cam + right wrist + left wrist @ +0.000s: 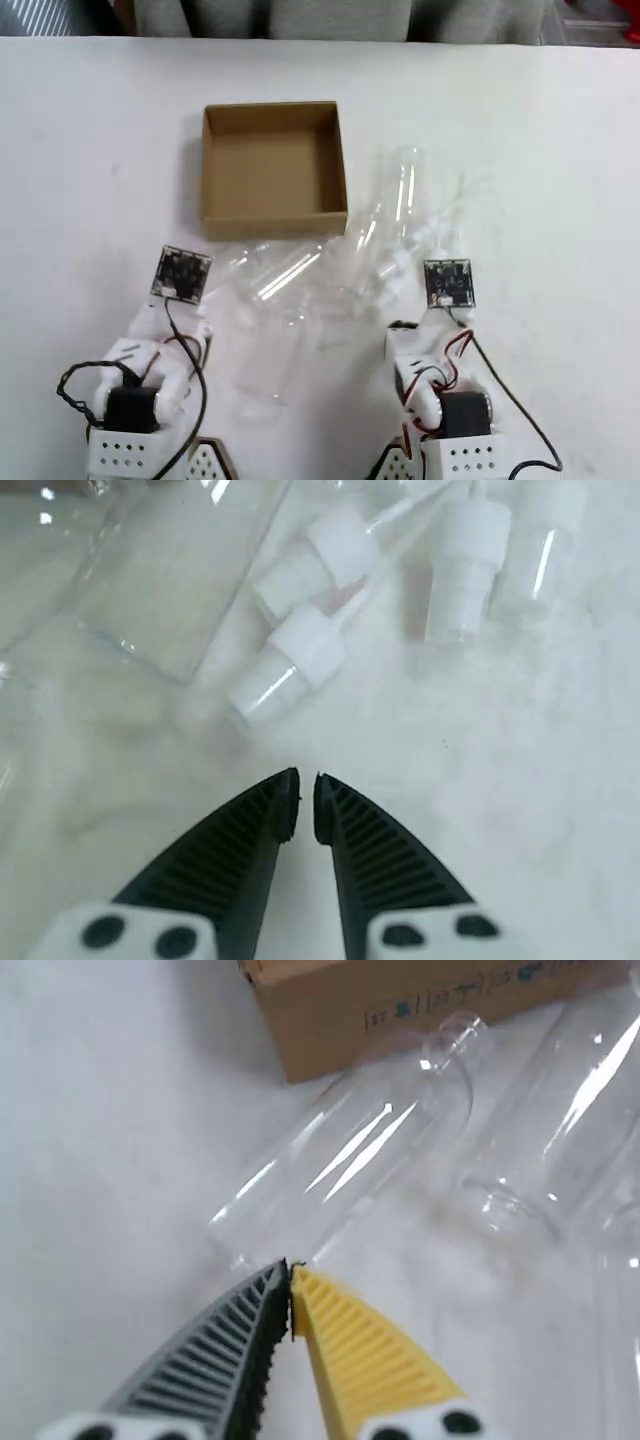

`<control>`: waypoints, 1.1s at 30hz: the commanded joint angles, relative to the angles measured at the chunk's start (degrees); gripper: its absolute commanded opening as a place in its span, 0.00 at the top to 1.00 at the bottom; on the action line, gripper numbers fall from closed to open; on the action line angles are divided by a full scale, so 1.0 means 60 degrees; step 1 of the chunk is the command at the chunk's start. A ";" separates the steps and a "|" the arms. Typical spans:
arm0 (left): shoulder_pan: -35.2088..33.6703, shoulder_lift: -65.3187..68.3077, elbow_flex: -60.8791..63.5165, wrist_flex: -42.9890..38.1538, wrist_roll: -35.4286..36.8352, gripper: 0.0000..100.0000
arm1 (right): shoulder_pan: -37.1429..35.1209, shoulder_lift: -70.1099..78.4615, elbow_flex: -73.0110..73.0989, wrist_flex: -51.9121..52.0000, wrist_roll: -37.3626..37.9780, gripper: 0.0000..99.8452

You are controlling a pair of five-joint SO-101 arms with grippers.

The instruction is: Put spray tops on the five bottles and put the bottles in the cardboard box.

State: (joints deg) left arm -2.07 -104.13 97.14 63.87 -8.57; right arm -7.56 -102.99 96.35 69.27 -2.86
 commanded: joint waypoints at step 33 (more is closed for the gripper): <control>-0.0110 0.5033 -0.7077 0.1480 -0.1495 0.98 | 0.2615 -0.0037 0.0073 -0.2190 0.0000 0.98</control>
State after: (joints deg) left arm -2.42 -85.85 62.68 72.22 -16.84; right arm 7.82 -102.99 96.35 55.82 -2.77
